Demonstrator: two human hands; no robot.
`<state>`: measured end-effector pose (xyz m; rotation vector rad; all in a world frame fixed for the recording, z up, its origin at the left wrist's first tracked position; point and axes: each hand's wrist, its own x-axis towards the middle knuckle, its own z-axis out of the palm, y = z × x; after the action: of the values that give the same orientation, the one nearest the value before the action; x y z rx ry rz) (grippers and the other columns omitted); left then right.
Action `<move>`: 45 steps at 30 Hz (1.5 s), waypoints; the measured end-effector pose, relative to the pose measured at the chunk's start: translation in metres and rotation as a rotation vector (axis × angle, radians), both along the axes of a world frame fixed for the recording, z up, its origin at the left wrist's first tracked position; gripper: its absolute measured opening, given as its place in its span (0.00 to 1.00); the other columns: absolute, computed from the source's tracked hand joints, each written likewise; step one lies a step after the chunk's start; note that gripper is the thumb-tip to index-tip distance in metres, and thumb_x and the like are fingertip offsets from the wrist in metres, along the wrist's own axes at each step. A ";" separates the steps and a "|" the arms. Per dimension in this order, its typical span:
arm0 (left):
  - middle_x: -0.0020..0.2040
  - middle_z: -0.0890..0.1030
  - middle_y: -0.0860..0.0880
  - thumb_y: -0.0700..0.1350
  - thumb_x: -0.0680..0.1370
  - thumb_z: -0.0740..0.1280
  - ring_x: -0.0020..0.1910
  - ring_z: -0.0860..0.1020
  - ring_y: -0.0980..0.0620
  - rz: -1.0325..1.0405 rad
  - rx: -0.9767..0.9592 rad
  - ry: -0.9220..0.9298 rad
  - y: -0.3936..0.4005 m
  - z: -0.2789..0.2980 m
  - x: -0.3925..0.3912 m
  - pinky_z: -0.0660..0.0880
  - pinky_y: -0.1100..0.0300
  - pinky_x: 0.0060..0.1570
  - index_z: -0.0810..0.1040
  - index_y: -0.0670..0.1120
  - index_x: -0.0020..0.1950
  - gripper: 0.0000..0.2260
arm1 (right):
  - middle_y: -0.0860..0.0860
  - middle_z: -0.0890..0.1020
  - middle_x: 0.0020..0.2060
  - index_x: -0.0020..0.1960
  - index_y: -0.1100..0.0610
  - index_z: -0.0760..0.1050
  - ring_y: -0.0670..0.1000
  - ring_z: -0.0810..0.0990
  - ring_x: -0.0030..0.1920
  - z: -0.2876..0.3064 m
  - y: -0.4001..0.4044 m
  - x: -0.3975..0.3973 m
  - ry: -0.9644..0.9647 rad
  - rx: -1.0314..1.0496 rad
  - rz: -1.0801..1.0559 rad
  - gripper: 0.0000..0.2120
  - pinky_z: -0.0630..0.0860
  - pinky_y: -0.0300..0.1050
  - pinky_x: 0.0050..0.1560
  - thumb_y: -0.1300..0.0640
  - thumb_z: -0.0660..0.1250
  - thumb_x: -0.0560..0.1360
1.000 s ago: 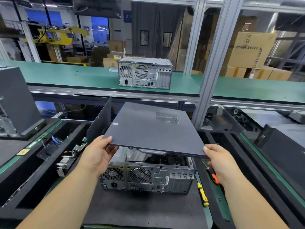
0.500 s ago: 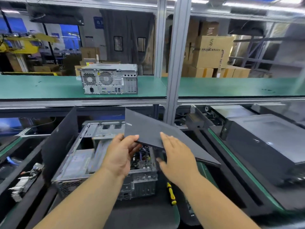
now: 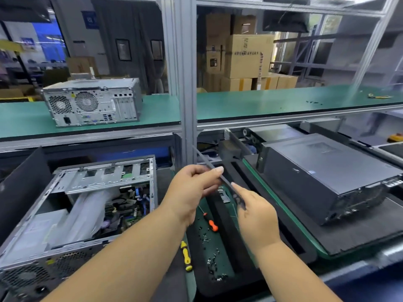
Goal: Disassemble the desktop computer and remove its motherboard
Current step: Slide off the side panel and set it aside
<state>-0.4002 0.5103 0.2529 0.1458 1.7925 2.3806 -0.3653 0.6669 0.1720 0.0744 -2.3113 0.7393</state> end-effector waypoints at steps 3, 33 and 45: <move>0.55 0.84 0.44 0.56 0.67 0.73 0.53 0.83 0.47 -0.171 0.047 -0.042 0.016 0.001 -0.002 0.79 0.57 0.52 0.75 0.42 0.59 0.26 | 0.51 0.85 0.47 0.59 0.59 0.81 0.50 0.82 0.46 -0.001 0.032 -0.004 0.047 -0.118 -0.112 0.15 0.71 0.32 0.50 0.68 0.70 0.73; 0.54 0.83 0.43 0.52 0.74 0.66 0.55 0.82 0.47 -0.088 0.085 -0.215 -0.004 -0.088 -0.121 0.75 0.55 0.57 0.79 0.41 0.59 0.18 | 0.45 0.64 0.26 0.32 0.43 0.59 0.45 0.65 0.29 -0.017 0.091 -0.109 0.219 -0.341 -0.333 0.18 0.61 0.33 0.31 0.53 0.59 0.80; 0.54 0.83 0.43 0.53 0.71 0.68 0.56 0.82 0.47 0.076 0.109 -0.230 0.048 -0.111 -0.141 0.75 0.55 0.55 0.80 0.42 0.58 0.21 | 0.38 0.72 0.29 0.34 0.40 0.64 0.41 0.69 0.31 -0.054 0.162 -0.174 0.126 -0.542 -0.167 0.15 0.66 0.29 0.34 0.51 0.59 0.79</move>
<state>-0.5412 0.5580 0.1418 -0.1802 1.5933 2.4321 -0.5393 0.8290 0.1179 -0.3050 -1.9012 1.2055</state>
